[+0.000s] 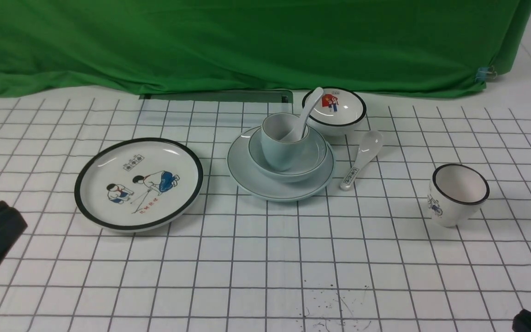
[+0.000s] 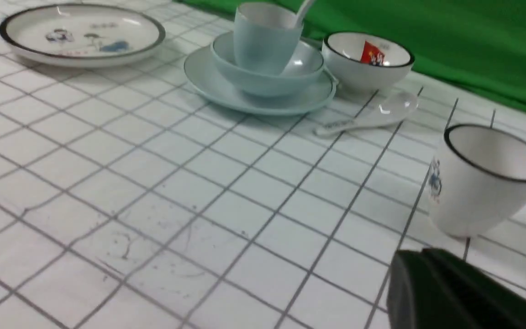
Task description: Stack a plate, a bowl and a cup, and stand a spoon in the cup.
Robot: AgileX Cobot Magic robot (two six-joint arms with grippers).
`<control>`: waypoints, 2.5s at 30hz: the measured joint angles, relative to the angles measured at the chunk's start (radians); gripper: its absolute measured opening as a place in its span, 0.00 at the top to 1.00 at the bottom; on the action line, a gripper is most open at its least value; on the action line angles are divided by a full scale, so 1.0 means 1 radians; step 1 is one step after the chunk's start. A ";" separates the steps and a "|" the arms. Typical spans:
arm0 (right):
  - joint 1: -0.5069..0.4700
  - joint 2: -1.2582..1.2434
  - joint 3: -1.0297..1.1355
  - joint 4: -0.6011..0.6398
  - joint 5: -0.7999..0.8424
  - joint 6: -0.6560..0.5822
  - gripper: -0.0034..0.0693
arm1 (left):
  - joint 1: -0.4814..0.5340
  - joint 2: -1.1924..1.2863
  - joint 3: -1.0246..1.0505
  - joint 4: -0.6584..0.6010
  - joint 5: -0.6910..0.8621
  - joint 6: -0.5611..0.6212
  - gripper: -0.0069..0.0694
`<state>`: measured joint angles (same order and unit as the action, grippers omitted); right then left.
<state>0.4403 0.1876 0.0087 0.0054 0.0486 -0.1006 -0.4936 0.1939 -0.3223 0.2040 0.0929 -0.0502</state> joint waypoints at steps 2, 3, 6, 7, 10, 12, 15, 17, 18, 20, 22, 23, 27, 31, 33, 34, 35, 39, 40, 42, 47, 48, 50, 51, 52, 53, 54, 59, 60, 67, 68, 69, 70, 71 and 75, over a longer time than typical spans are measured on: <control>-0.067 -0.049 0.000 0.000 0.036 0.000 0.88 | 0.000 0.000 0.001 0.001 0.000 0.000 0.96; -0.106 -0.073 0.000 0.000 0.044 0.000 0.88 | 0.000 0.000 0.001 0.001 0.000 0.000 0.96; -0.228 -0.142 0.000 0.000 0.052 0.000 0.87 | 0.000 0.000 0.001 0.001 0.000 0.000 0.96; -0.228 -0.147 0.000 0.000 0.052 0.000 0.87 | 0.000 0.000 0.001 0.001 0.000 0.000 0.96; -0.355 -0.184 0.000 0.000 0.040 0.000 0.86 | 0.000 0.000 0.001 0.001 -0.001 0.000 0.96; -0.394 -0.187 0.000 0.000 0.038 0.000 0.85 | 0.000 0.000 0.001 0.001 -0.001 0.000 0.96; -0.415 -0.187 0.000 -0.005 0.036 0.000 0.83 | 0.004 0.000 0.001 0.003 0.001 0.000 0.96; -0.415 -0.187 0.000 0.000 0.036 0.000 0.83 | 0.025 0.000 0.001 0.003 0.000 0.001 0.96; -0.415 -0.187 0.000 0.000 0.036 0.000 0.82 | 0.044 0.000 0.001 0.003 0.000 0.005 0.96; -0.415 -0.187 0.000 0.000 0.036 0.000 0.81 | 0.071 0.000 0.001 0.003 0.000 0.009 0.96; -0.415 -0.188 0.000 0.000 0.036 0.000 0.80 | 0.119 0.000 0.001 0.003 0.001 0.015 0.96; -0.415 -0.188 0.000 -0.005 0.036 0.000 0.79 | 0.164 0.000 0.001 0.003 0.001 0.020 0.96; -0.415 -0.188 0.000 0.000 0.036 0.000 0.78 | 0.217 0.000 0.001 0.003 0.001 0.022 0.95; -0.415 -0.188 0.000 0.000 0.040 0.000 0.77 | 0.234 0.000 0.001 0.004 0.002 0.023 0.95; -0.415 -0.188 0.000 0.000 0.075 0.000 0.77 | 0.234 0.000 0.001 0.004 0.002 0.023 0.95; -0.415 -0.188 0.000 0.000 0.118 0.000 0.76 | 0.234 0.000 0.001 0.004 0.002 0.023 0.95; -0.415 -0.188 0.000 0.000 0.159 0.000 0.76 | 0.234 0.000 0.001 0.004 0.002 0.023 0.95; -0.415 -0.188 0.000 0.000 0.199 0.000 0.76 | 0.234 0.000 0.001 0.004 0.002 0.023 0.95; -0.415 -0.188 0.000 0.000 0.201 0.000 0.76 | 0.234 0.000 0.001 0.004 0.002 0.023 0.95; -0.415 -0.188 0.000 0.000 0.203 0.000 0.76 | 0.234 0.000 0.001 0.004 0.002 0.023 0.95; -0.415 -0.188 0.000 0.000 0.205 0.000 0.75 | 0.234 0.000 0.001 0.004 0.002 0.023 0.95; -0.415 -0.188 0.000 0.000 0.205 0.000 0.75 | 0.234 0.000 0.001 0.004 0.002 0.023 0.95; -0.415 -0.188 0.000 0.000 0.207 0.000 0.74 | 0.234 0.000 0.001 0.004 0.002 0.023 0.95; -0.415 -0.188 0.000 0.000 0.208 0.000 0.74 | 0.234 0.000 0.001 0.004 0.003 0.024 0.95; -0.415 -0.188 0.000 0.000 0.208 0.000 0.74 | 0.234 0.000 0.001 0.004 0.003 0.024 0.95; -0.415 -0.188 0.000 0.000 0.208 0.000 0.73 | 0.234 0.000 0.001 0.004 0.003 0.024 0.95; -0.415 -0.188 0.000 0.000 0.208 0.000 0.73 | 0.234 0.000 0.001 0.004 0.003 0.024 0.95; -0.415 -0.188 0.000 0.000 0.208 0.000 0.71 | 0.234 0.000 0.001 0.004 0.004 0.025 0.95; -0.415 -0.188 0.000 0.000 0.208 0.000 0.71 | 0.234 0.000 0.001 0.004 0.006 0.025 0.95; -0.415 -0.188 0.000 0.000 0.208 0.000 0.69 | 0.362 -0.105 0.115 -0.149 0.073 0.025 0.95; -0.415 -0.188 0.000 0.000 0.208 0.000 0.69 | 0.394 -0.128 0.146 -0.170 0.078 0.025 0.95; -0.415 -0.188 0.000 0.000 0.208 0.000 0.68 | 0.425 -0.152 0.176 -0.183 0.081 0.025 0.95; -0.415 -0.188 0.000 0.000 0.208 0.000 0.68 | 0.449 -0.169 0.201 -0.192 0.081 0.025 0.95; -0.415 -0.188 0.000 0.000 0.208 0.000 0.68 | 0.465 -0.180 0.225 -0.204 0.081 0.025 0.95; -0.415 -0.188 0.000 0.000 0.208 0.000 0.66 | 0.524 -0.192 0.322 -0.280 0.093 0.025 0.95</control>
<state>0.0249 -0.0004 0.0087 0.0054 0.2566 -0.1006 0.0302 0.0022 0.0000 -0.0764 0.1859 -0.0249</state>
